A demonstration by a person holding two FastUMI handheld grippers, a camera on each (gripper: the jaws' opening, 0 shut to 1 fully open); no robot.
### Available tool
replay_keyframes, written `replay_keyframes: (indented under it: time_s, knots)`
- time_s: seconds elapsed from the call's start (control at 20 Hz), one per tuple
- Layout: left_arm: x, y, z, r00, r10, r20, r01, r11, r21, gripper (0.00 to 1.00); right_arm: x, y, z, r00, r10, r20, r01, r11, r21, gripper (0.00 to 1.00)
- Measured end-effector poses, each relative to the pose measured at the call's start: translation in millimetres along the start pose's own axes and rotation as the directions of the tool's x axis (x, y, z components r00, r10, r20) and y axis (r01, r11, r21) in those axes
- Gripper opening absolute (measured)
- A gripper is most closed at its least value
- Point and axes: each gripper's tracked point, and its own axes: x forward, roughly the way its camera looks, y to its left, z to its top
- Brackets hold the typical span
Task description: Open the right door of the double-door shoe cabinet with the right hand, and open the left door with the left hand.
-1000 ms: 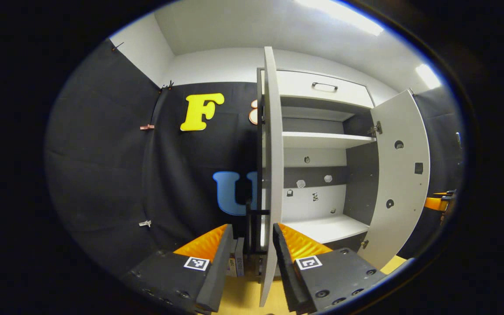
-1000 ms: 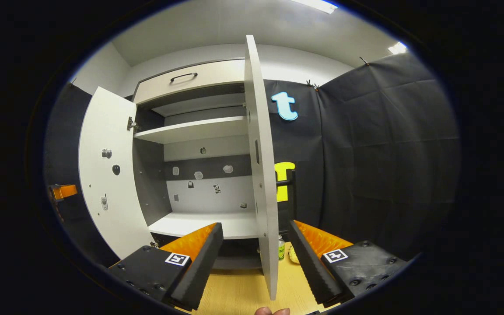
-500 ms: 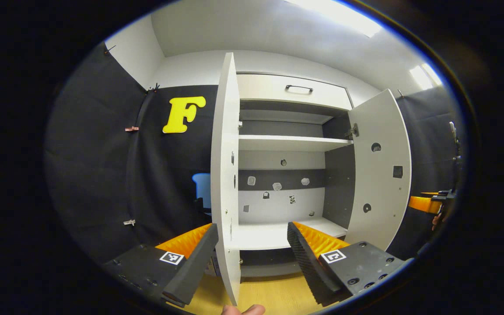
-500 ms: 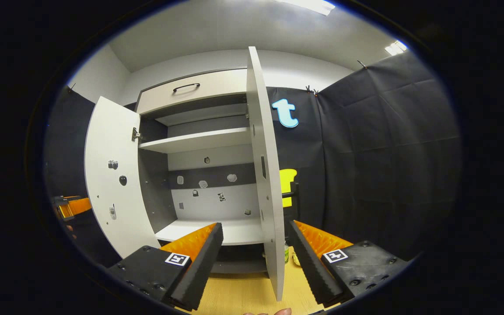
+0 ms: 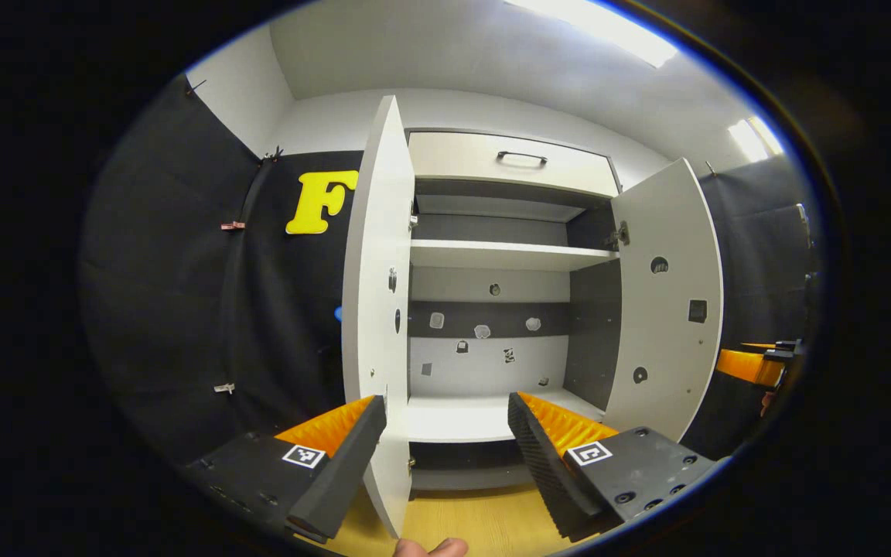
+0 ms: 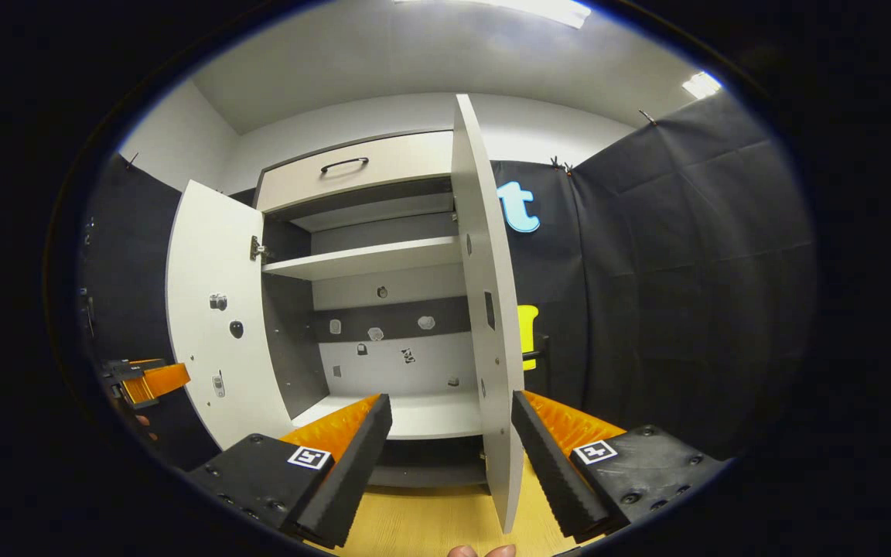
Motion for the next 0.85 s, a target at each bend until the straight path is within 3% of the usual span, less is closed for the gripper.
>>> replay_keyframes:
  time_s: [0.85]
  knots:
    - [-0.4,1.2,-1.3,1.0,0.005,0.001,-0.005,0.999,0.033,0.98,1.1,-2.6,4.0,1.0,-0.016,0.001,0.016,1.0,0.013,0.98]
